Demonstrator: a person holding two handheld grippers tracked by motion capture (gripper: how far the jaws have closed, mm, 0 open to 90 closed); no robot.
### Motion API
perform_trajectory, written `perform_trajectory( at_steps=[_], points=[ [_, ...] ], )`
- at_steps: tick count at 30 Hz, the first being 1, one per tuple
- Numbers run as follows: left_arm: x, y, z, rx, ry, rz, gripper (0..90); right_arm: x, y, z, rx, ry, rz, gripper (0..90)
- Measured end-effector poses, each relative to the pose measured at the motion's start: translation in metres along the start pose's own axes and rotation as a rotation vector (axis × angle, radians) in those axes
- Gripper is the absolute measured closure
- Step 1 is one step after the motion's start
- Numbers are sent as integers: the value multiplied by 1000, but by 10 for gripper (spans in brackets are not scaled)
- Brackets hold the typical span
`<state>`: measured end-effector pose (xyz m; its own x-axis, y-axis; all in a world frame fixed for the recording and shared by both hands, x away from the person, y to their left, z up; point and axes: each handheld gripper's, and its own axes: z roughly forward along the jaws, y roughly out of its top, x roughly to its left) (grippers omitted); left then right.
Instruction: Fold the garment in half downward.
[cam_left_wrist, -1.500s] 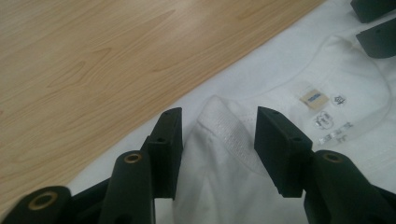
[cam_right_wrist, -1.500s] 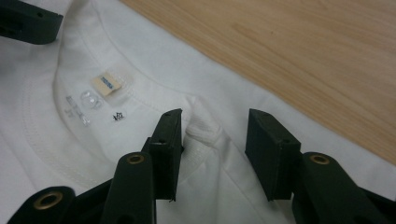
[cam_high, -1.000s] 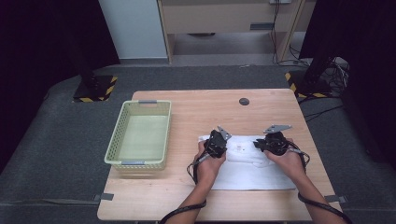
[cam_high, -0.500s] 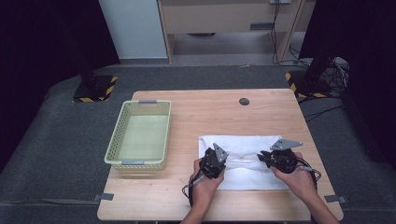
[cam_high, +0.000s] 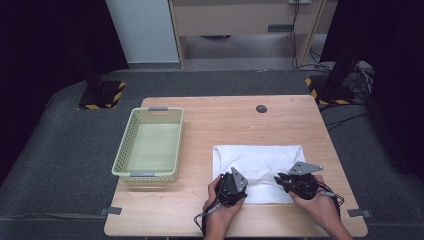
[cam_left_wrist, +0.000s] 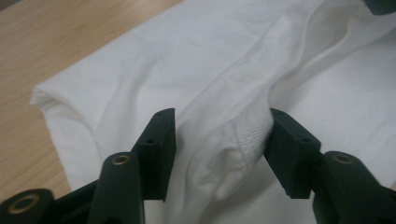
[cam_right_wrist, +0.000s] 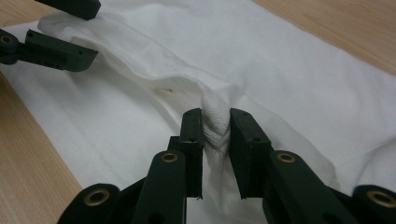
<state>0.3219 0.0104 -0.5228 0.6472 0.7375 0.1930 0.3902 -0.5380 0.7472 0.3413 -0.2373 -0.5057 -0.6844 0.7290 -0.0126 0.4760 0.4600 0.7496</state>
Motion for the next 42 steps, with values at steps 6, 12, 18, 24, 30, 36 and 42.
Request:
perform_trajectory(
  at_steps=[6, 12, 18, 24, 30, 36, 42],
  points=[
    [-3, -1, 2, 8, -16, 3, 515, 4, -7, -3, 30, -24, -45, 606],
    [-1, -1, 2, 18, -37, -10, 560, 6, -10, -2, 28, -41, -82, 595],
    [0, -2, -3, 17, -57, -7, 622, 12, -7, -5, 40, -29, -104, 650],
    [-2, -6, -11, 19, -87, -7, 605, 22, -10, -17, 49, -23, -128, 675],
    [-4, -8, -13, 27, -105, -6, 635, 26, -11, -15, 93, -16, -153, 746],
    [-6, -7, -16, 23, -116, 2, 635, 27, -10, -22, 84, -17, -155, 763],
    [-8, -13, -18, 30, -124, -7, 600, 32, -14, -24, 101, 0, -156, 708]
  ],
)
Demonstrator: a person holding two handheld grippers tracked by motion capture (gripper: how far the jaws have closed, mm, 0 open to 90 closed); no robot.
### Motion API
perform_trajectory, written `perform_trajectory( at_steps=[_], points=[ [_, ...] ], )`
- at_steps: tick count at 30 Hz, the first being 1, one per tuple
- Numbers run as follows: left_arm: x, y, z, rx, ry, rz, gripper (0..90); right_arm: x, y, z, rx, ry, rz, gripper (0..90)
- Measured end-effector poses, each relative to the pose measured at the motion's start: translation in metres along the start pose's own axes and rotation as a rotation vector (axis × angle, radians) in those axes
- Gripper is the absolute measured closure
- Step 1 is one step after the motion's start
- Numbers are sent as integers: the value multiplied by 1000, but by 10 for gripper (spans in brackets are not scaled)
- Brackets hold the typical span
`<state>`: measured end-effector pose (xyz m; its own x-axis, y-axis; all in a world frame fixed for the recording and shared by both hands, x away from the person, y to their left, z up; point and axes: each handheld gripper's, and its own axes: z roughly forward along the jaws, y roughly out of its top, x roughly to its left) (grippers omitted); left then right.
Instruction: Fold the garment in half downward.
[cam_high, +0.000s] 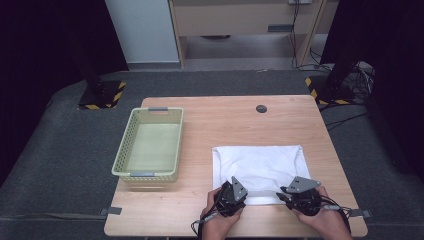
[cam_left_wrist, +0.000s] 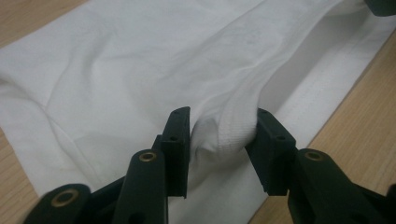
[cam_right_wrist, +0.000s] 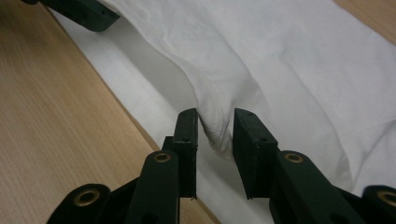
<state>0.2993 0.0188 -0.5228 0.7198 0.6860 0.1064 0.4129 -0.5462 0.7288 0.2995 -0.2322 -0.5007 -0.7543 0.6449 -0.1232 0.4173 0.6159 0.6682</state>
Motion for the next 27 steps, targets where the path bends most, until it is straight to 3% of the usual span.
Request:
perform_trajectory(
  at_steps=[6, 11, 15, 18, 22, 27],
  points=[
    [-5, -3, -8, 10, -20, 14, 559, 5, -4, -3, 11, 23, -9, 691],
    [-12, 0, -21, -5, -44, 19, 483, 6, -6, -13, -9, 46, 20, 643],
    [-14, 5, -31, -38, -45, 13, 422, -1, -6, -17, -24, 17, 42, 585],
    [-10, 4, -27, -21, -19, 17, 409, -9, -5, -12, -10, -11, 62, 546],
    [0, -3, -16, 23, -11, -27, 409, -20, -7, 6, 37, -44, 93, 522],
    [11, -8, -8, 47, 1, -44, 410, -23, -14, 13, 66, -45, 133, 519]
  ],
)
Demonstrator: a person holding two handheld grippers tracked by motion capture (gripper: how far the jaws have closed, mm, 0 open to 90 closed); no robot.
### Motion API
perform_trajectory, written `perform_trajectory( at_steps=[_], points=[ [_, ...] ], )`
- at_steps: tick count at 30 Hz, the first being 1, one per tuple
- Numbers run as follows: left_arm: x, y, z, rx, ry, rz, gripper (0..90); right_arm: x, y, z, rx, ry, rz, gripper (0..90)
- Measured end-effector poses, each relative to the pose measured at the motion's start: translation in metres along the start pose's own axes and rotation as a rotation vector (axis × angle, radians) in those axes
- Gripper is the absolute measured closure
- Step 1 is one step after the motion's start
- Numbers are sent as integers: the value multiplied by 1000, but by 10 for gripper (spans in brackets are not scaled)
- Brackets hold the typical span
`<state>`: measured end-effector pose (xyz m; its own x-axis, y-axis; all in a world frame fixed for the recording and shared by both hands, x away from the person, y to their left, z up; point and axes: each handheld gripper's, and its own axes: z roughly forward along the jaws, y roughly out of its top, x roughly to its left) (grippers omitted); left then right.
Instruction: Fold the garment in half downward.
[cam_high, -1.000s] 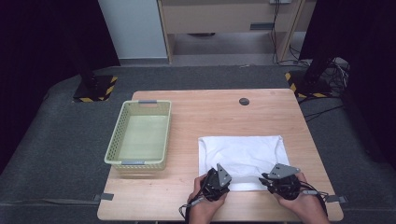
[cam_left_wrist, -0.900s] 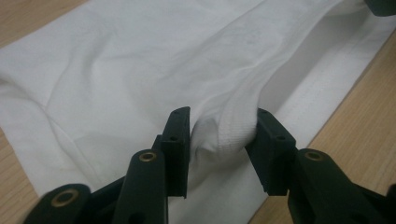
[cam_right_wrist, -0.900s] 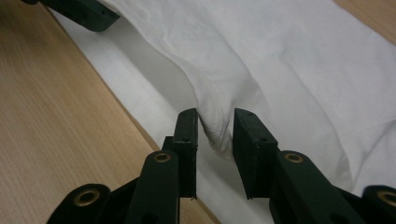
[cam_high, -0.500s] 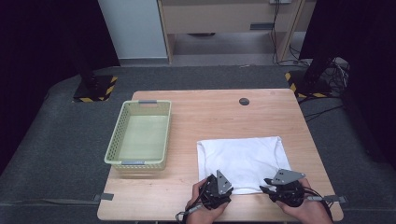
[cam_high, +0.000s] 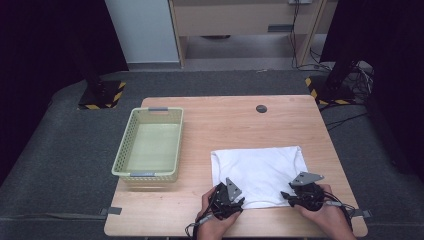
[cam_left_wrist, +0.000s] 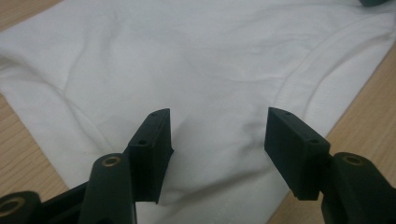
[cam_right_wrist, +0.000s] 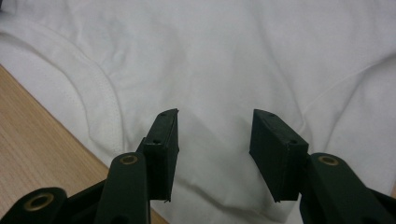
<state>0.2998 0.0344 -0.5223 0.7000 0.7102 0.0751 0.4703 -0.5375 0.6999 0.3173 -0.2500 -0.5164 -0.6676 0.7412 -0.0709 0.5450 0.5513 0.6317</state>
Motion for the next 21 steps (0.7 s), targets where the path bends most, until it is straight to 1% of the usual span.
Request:
perform_trajectory(
  at_steps=[1, 3, 4, 5, 6, 7, 9, 11, 13, 14, 15, 16, 17, 18, 20, 21],
  points=[
    [2, 0, 2, 6, -1, -5, 410, 0, -2, 0, 4, 2, 5, 517],
    [7, 0, 4, 5, -21, -35, 408, 2, -4, 0, 5, 4, 9, 518],
    [9, 0, 6, 5, -24, -41, 403, 2, -5, 0, 4, 5, 16, 517],
    [11, 1, 7, 5, -27, -41, 402, 2, -7, -1, -1, 13, 39, 518],
    [11, 1, 7, 5, -27, -41, 402, 2, -7, -1, -1, 13, 39, 518],
    [12, 2, 8, 7, -29, -41, 402, 1, -8, -1, -6, 18, 57, 517],
    [13, 3, 9, 9, -33, -40, 398, 0, -10, -1, -12, 24, 74, 514],
    [13, 3, 9, 12, -38, -36, 394, -1, -11, -1, -16, 30, 83, 510],
    [15, 4, 10, 15, -40, -39, 377, -1, -11, -1, -12, 27, 82, 491],
    [16, 4, 10, 20, -42, -41, 360, -1, -10, -1, -6, 25, 82, 460],
    [17, 6, 11, 23, -45, -41, 344, -1, -8, -1, -1, 26, 80, 407],
    [17, 7, 11, 29, -48, -35, 325, -1, -7, -1, 0, 22, 72, 373],
    [18, 10, 11, 33, -49, -33, 301, -1, -5, -2, -5, 13, 57, 345],
    [19, 12, 12, 36, -52, -35, 274, 0, -3, -2, -10, 7, 46, 295],
    [21, 18, 12, 39, -57, -46, 221, 1, 0, -3, -23, -1, 28, 242],
    [22, 20, 12, 43, -61, -45, 169, 0, 4, -3, -29, 1, 26, 185]
  ],
)
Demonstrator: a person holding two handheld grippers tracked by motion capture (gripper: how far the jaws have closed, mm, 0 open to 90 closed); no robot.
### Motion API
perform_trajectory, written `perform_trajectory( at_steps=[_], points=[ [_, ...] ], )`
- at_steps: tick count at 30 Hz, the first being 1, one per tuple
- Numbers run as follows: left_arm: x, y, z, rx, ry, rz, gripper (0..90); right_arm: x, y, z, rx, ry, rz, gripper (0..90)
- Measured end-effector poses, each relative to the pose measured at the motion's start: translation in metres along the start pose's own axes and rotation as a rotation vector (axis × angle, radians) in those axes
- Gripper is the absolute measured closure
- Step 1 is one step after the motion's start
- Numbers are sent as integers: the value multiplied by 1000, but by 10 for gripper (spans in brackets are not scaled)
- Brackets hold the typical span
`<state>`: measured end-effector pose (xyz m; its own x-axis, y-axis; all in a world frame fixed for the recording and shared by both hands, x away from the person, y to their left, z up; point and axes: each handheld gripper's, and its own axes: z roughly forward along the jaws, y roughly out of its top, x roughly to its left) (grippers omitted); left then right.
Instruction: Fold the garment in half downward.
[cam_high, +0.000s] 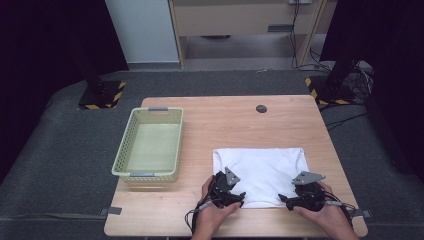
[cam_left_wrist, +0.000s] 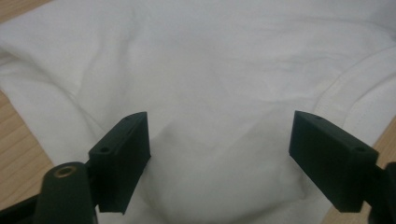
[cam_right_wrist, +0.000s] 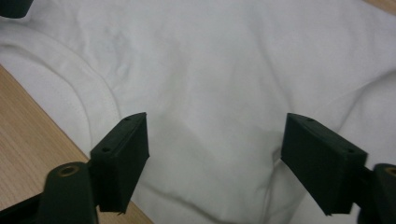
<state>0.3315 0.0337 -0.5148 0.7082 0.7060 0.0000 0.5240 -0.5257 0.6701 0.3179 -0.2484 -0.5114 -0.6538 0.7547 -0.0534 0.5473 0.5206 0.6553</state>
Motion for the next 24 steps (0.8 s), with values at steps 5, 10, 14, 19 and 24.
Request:
perform_trajectory(
  at_steps=[5, 10, 14, 19, 24],
  points=[
    [8, 13, -1, 25, 25, -1, 64, -1, 8, 0, -14, 18, 17, 106],
    [19, 27, -9, 15, 3, -2, 46, 6, 21, -2, -25, 55, 1, 64],
    [28, 38, -13, 26, -25, 18, 52, 17, 33, -2, -26, 98, -34, 65],
    [39, 46, -13, 31, -33, 30, 62, 31, 50, 2, -23, 138, -65, 71],
    [51, 52, -12, 43, -30, 21, 63, 43, 68, 6, -16, 180, -101, 77]
  ],
)
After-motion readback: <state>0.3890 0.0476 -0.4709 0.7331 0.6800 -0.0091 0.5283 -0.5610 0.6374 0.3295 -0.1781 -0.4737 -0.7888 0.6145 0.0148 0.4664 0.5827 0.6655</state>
